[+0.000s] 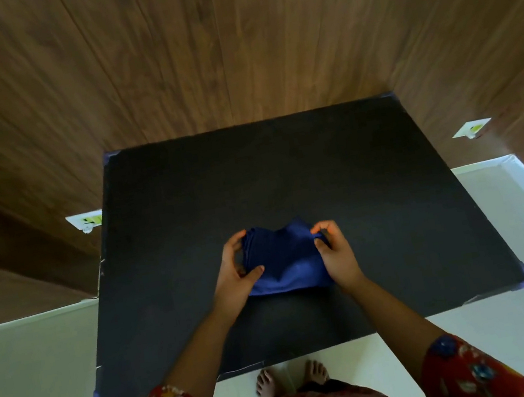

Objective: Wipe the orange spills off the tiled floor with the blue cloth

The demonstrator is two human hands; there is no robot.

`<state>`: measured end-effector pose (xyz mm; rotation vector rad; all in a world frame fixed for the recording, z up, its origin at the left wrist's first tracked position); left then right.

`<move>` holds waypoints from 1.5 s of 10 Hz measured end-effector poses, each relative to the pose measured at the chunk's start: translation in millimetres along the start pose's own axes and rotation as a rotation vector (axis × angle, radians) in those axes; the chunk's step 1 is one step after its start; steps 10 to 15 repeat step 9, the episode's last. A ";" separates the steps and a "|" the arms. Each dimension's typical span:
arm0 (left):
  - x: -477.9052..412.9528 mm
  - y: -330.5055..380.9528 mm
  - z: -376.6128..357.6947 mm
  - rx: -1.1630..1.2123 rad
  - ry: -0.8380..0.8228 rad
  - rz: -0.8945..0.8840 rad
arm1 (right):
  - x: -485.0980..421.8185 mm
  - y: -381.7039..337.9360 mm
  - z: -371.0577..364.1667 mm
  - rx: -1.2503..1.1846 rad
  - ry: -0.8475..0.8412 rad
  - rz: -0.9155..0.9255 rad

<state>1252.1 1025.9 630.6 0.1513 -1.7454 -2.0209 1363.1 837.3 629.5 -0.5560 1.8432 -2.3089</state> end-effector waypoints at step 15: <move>4.3 -0.7 -4.8 -0.921 -0.003 0.180 | 2.2 -2.7 -1.1 0.861 -0.273 -0.120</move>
Point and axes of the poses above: each hand's wrist, its own x-axis away from the middle knuckle, its own z-axis out of the back of the hand, y = z × x, the point moved 8 cm from there along -x, towards the middle knuckle, and after that the axes turned 7 degrees about -x, right-handed, at the moved point
